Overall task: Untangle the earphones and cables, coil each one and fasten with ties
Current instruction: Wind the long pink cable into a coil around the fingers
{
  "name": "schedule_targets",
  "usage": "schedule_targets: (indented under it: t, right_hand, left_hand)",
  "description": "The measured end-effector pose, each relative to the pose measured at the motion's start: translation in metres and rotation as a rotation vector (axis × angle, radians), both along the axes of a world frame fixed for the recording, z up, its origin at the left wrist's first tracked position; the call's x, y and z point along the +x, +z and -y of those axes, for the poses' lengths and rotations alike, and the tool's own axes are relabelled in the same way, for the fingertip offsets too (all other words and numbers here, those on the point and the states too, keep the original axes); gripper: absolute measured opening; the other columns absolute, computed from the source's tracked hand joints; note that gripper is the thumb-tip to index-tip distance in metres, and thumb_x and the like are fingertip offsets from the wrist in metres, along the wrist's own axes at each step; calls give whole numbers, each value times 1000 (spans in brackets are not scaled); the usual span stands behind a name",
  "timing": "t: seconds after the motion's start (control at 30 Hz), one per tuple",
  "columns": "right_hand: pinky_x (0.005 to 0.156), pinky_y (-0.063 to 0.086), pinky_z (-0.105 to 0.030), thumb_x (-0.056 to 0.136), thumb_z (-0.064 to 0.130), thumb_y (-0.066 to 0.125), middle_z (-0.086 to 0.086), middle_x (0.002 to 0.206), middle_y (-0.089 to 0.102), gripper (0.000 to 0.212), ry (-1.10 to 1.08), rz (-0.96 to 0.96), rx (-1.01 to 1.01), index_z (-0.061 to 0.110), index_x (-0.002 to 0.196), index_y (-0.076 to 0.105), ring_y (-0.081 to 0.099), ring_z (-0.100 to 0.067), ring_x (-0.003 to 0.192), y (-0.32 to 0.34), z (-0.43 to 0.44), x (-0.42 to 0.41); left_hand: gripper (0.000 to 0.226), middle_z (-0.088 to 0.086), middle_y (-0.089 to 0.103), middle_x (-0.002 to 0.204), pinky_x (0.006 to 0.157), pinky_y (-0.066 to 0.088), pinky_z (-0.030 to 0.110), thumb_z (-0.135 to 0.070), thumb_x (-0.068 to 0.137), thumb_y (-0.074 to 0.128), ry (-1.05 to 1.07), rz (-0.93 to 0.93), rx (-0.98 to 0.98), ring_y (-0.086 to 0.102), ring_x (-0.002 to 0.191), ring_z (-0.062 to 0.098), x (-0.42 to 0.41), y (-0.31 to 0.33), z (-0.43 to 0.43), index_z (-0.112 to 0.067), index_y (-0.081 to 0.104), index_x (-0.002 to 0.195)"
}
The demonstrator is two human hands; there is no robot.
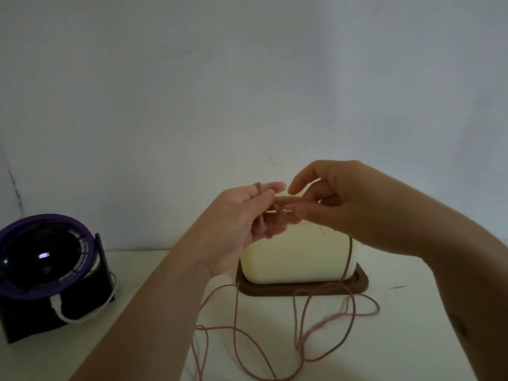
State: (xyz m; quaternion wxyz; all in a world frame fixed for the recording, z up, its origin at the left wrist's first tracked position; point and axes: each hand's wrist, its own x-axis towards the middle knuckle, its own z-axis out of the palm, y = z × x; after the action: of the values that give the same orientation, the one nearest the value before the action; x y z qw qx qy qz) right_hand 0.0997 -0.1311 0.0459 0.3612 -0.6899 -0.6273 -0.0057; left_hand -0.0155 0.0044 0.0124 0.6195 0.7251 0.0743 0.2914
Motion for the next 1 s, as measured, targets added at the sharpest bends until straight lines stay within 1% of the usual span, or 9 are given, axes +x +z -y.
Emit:
schedule_targets:
  t: [0.1, 0.2, 0.33, 0.4, 0.53, 0.7, 0.8, 0.93, 1.0]
  right_hand:
    - [49, 45, -15, 81, 33, 68, 12, 69, 69, 6, -46, 67, 88, 30, 82, 63, 60, 2, 57, 2, 2, -1]
    - [51, 40, -7, 81, 30, 70, 21, 59, 62, 6, -36, 123, 102, 30, 75, 67, 54, 9, 56, 3, 5, -5]
    - [55, 36, -1, 88, 25, 61, 36, 53, 54, 15, 21, 149, 4, 35, 82, 70, 52, 14, 57, 4, 7, -6]
    - [55, 38, -2, 89, 24, 60, 34, 59, 58, 17, 31, 151, -25, 38, 83, 69, 54, 14, 58, 4, 7, -5]
    - [58, 48, -11, 86, 25, 64, 17, 72, 69, 11, -6, 144, -8, 33, 79, 64, 62, 7, 63, 1, 3, -1]
    - [55, 42, -5, 83, 31, 66, 19, 61, 61, 10, -57, 180, 80, 35, 74, 64, 57, 9, 61, 2, 2, 2]
    - [51, 39, -4, 84, 29, 65, 28, 57, 58, 12, -48, 166, 94, 35, 74, 64, 55, 11, 56, 2, 0, 2]
    - [54, 45, -9, 84, 27, 66, 17, 66, 65, 7, -29, 73, 197, 33, 79, 66, 60, 4, 57, 0, -2, 5]
    - [54, 46, -9, 83, 26, 67, 15, 69, 67, 6, 11, -14, 239, 30, 79, 67, 61, 1, 56, 0, -3, 6]
  left_hand:
    - [27, 1, 63, 69, 84, 56, 34, -9, 99, 39, -15, 26, -55, 60, 64, 11, 1, 0, -1, -5, 56, 120]
    - [28, -5, 63, 69, 76, 48, 24, -7, 99, 40, 6, 37, 8, 48, 59, 7, 8, -3, 2, -4, 59, 119]
    - [24, -7, 60, 63, 65, 38, 20, -10, 98, 43, 17, 0, 29, 49, 63, 8, 13, -6, 8, -7, 67, 96]
    - [29, -10, 58, 55, 67, 41, 21, -12, 100, 40, -14, -22, 12, 51, 61, 8, 13, -5, 13, -12, 65, 84]
    - [26, -4, 62, 63, 80, 46, 29, -19, 102, 38, -31, -67, -11, 67, 74, 15, 14, -4, 20, -10, 61, 94]
    - [30, -5, 66, 64, 88, 38, 38, -16, 101, 36, -70, -93, 55, 65, 95, 29, 14, -5, 22, -8, 56, 82]
    - [33, -4, 70, 72, 87, 37, 40, -15, 101, 32, -119, -87, 56, 59, 96, 31, 11, -5, 22, -7, 61, 87]
    - [36, 5, 73, 93, 92, 40, 42, -25, 99, 31, -173, -101, 49, 65, 101, 30, 8, -5, 20, -9, 62, 106]
    - [37, 6, 72, 91, 90, 40, 40, -31, 92, 35, -230, -117, 41, 67, 94, 22, 7, -4, 20, -9, 62, 106]
